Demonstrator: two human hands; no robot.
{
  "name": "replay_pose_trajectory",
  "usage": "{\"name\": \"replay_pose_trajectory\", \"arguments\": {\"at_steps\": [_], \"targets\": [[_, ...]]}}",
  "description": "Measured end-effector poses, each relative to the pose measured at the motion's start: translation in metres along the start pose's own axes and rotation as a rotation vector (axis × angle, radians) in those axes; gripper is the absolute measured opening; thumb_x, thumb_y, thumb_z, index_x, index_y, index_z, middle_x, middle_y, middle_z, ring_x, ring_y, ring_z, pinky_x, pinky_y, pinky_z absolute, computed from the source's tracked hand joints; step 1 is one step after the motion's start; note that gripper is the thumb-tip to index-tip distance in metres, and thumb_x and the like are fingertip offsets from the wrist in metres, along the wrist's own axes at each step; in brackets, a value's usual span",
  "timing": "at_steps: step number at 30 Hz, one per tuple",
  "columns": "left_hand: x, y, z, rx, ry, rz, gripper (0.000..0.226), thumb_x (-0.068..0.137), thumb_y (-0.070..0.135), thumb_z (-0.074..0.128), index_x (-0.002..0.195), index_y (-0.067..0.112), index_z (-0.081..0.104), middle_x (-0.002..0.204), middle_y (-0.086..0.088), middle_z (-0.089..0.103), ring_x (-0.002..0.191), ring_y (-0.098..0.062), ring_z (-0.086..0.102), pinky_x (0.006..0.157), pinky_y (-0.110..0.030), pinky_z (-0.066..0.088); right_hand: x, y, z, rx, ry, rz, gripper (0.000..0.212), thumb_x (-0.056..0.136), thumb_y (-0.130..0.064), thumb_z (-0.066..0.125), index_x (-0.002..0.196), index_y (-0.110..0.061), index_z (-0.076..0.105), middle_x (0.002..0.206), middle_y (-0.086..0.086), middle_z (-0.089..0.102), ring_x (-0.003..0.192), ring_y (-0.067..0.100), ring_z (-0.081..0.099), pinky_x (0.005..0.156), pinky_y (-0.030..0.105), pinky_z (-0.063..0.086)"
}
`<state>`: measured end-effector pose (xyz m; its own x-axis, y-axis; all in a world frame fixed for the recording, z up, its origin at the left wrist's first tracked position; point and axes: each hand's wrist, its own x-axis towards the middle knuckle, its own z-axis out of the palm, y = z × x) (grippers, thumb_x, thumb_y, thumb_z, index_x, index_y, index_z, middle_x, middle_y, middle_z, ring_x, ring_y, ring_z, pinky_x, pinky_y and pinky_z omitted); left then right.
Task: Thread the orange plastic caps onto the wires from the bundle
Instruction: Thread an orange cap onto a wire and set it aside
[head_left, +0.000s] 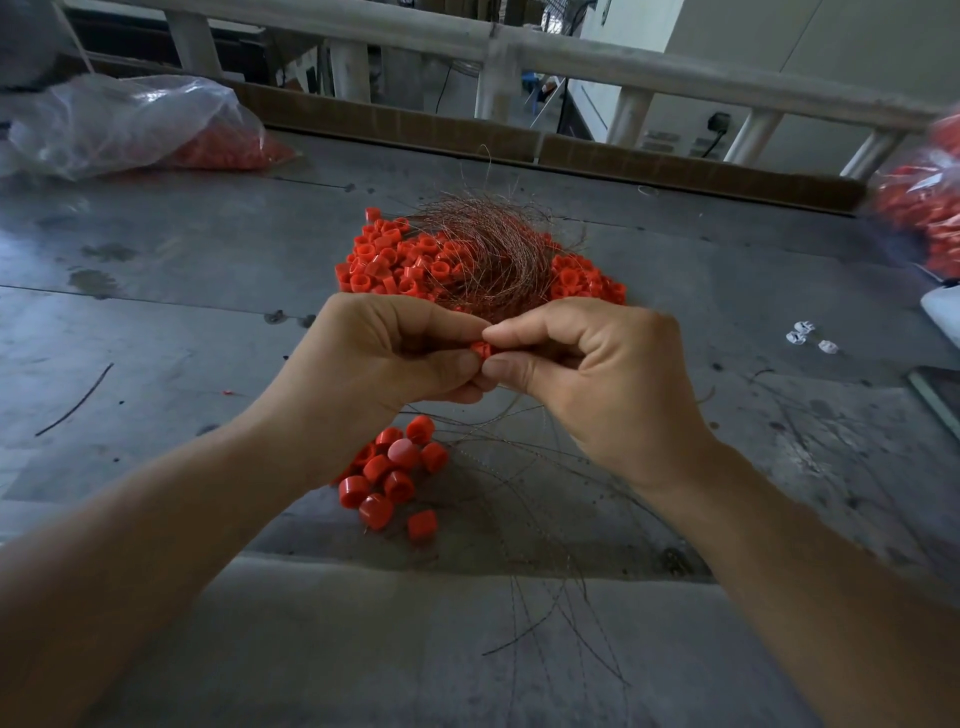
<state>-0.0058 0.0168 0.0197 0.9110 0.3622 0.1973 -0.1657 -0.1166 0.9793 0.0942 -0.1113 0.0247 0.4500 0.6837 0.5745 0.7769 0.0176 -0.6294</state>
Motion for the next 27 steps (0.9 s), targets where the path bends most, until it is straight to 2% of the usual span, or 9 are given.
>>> {"name": "replay_pose_trajectory", "arguments": {"at_steps": [6,13,19,21,24,27], "targets": [[-0.001,0.0,0.0,-0.086,-0.043,-0.026,0.023,0.057,0.017,0.064,0.071,0.03,0.076,0.07,-0.001,0.073,0.067,-0.013,0.07,0.06,-0.016,0.053,0.0,0.001,-0.002,-0.042,0.012,-0.097,0.018,0.068,-0.01,0.073,0.084,-0.003,0.072,0.078,-0.006,0.063,0.077,0.009,0.063,0.068,0.018,0.053],[-0.002,-0.001,0.0,-0.122,-0.037,-0.013,0.021,0.058,0.018,0.065,0.075,0.026,0.076,0.07,-0.003,0.073,0.067,-0.014,0.07,0.059,-0.017,0.053,-0.002,0.0,0.002,0.009,0.086,-0.093,0.015,0.068,-0.01,0.074,0.081,-0.002,0.071,0.077,-0.004,0.064,0.075,0.01,0.065,0.065,0.019,0.054],[0.0,-0.002,-0.004,-0.068,-0.061,-0.041,0.025,0.06,0.014,0.063,0.078,0.026,0.076,0.072,-0.005,0.073,0.067,-0.015,0.07,0.059,-0.017,0.053,0.0,0.002,0.001,-0.035,0.026,-0.116,0.017,0.066,-0.012,0.074,0.08,-0.002,0.071,0.075,0.002,0.068,0.075,0.01,0.063,0.065,0.018,0.053],[0.0,-0.002,-0.006,-0.08,-0.104,-0.055,0.026,0.059,0.015,0.064,0.08,0.025,0.075,0.073,-0.007,0.073,0.068,-0.016,0.07,0.06,-0.017,0.054,0.001,0.002,-0.001,-0.024,-0.009,-0.111,0.017,0.066,-0.012,0.075,0.079,-0.003,0.071,0.074,-0.001,0.067,0.074,0.01,0.063,0.065,0.018,0.052],[0.001,-0.001,-0.008,-0.135,-0.162,-0.089,0.031,0.059,0.014,0.065,0.086,0.025,0.074,0.074,-0.011,0.072,0.069,-0.019,0.071,0.06,-0.019,0.054,0.002,0.003,-0.005,0.109,-0.113,0.003,0.025,0.065,-0.012,0.076,0.089,-0.013,0.068,0.075,-0.01,0.063,0.073,0.005,0.063,0.066,0.013,0.05],[0.0,0.0,-0.011,-0.134,-0.231,-0.105,0.034,0.063,0.011,0.067,0.093,0.026,0.069,0.074,-0.011,0.071,0.069,-0.019,0.07,0.059,-0.021,0.054,0.002,0.003,-0.007,0.118,-0.219,0.038,0.042,0.066,-0.023,0.071,0.106,-0.022,0.06,0.08,-0.014,0.059,0.077,-0.001,0.059,0.068,0.009,0.045]]}}
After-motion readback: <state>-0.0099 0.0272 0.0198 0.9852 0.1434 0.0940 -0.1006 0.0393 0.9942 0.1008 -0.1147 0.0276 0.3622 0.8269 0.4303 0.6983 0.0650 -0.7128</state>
